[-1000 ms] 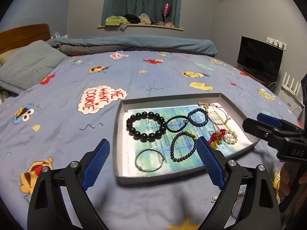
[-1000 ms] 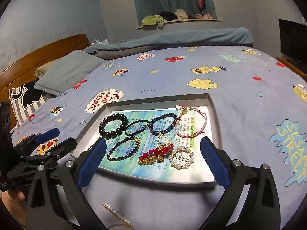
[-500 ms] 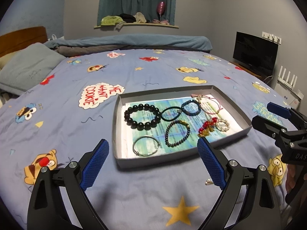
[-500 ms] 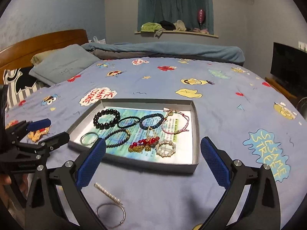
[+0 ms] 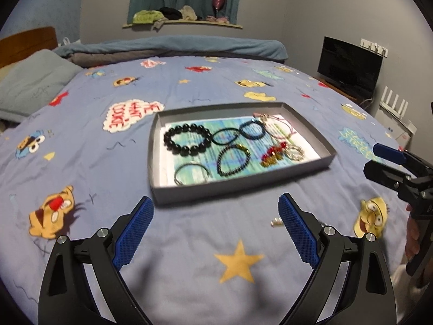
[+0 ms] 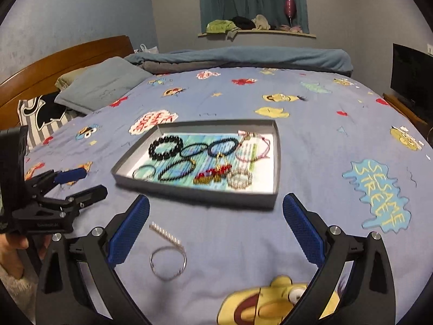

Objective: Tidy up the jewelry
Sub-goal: 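Withdraw both open tools to the pearl hair clip and silver hoop, then close left tool on pearl hair clip while right tool grasps silver hoop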

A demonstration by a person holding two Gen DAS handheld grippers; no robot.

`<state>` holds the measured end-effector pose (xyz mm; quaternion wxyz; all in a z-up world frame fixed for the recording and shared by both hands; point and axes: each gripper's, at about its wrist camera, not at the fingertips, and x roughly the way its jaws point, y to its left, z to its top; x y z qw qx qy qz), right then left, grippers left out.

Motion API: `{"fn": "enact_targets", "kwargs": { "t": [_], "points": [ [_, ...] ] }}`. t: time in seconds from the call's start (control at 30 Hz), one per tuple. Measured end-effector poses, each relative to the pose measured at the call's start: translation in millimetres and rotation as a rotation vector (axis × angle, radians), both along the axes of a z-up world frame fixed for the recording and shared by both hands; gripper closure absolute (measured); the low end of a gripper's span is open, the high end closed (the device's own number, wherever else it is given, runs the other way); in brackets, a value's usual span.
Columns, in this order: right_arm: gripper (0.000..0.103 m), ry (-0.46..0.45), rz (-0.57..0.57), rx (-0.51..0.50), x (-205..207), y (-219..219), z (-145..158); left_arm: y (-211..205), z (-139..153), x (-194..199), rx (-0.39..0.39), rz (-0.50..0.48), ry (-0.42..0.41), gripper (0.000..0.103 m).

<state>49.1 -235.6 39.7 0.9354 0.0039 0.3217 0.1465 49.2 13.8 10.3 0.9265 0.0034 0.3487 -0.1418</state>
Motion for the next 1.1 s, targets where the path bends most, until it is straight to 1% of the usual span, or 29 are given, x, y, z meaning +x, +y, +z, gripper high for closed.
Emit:
{"fn": "enact_targets", "kwargs": {
  "t": [0.17, 0.27, 0.37, 0.47, 0.53, 0.6, 0.7, 0.8, 0.87, 0.9, 0.93, 1.1],
  "points": [
    [0.006, 0.042, 0.033, -0.008, -16.6, 8.0, -24.0, -6.1, -9.8, -7.3, 0.009, -0.039, 0.023, 0.01],
    [0.006, 0.062, 0.057, -0.035, -20.0, 15.7, -41.4, -10.5, -19.7, -6.8, 0.016, -0.054, 0.045, 0.01],
    [0.006, 0.063, 0.084, -0.065, -22.1, 21.1, -56.0, -15.8, -28.8, -5.6, 0.024, -0.08, 0.067, 0.01],
    [0.006, 0.052, 0.11, -0.076, -24.2, 25.2, -66.5, -19.2, -34.0, -3.3, 0.031, -0.096, 0.066, 0.01],
    [0.006, 0.039, 0.126, -0.079, -24.5, 26.7, -70.0, -20.6, -37.0, -1.5, 0.022, -0.101, 0.064, 0.01],
    [0.006, 0.035, 0.147, -0.082, -23.6, 30.2, -73.7, -21.8, -40.6, 1.7, 0.022, -0.103, 0.079, 0.01],
    [0.009, 0.037, 0.185, -0.095, -23.4, 37.4, -78.0, -23.9, -43.5, 5.6, 0.028, -0.11, 0.087, 0.01],
    [0.023, 0.032, 0.23, -0.135, -25.0, 47.8, -81.3, -26.2, -46.0, 8.0, 0.031, -0.123, 0.09, 0.01],
    [0.038, 0.021, 0.245, -0.156, -27.0, 50.7, -82.2, -28.2, -48.1, 9.1, 0.033, -0.133, 0.094, 0.01],
    [0.043, 0.024, 0.247, -0.162, -26.8, 51.3, -82.9, -29.1, -48.9, 9.4, 0.036, -0.136, 0.095, 0.01],
    [0.054, 0.033, 0.248, -0.16, -25.8, 50.9, -83.1, -29.8, -49.7, 9.6, 0.038, -0.139, 0.095, 0.01],
    [0.055, 0.053, 0.246, -0.121, -24.2, 41.2, -79.1, -35.2, -52.5, 9.1, 0.039, -0.172, 0.092, 0.011]
  ]
}}
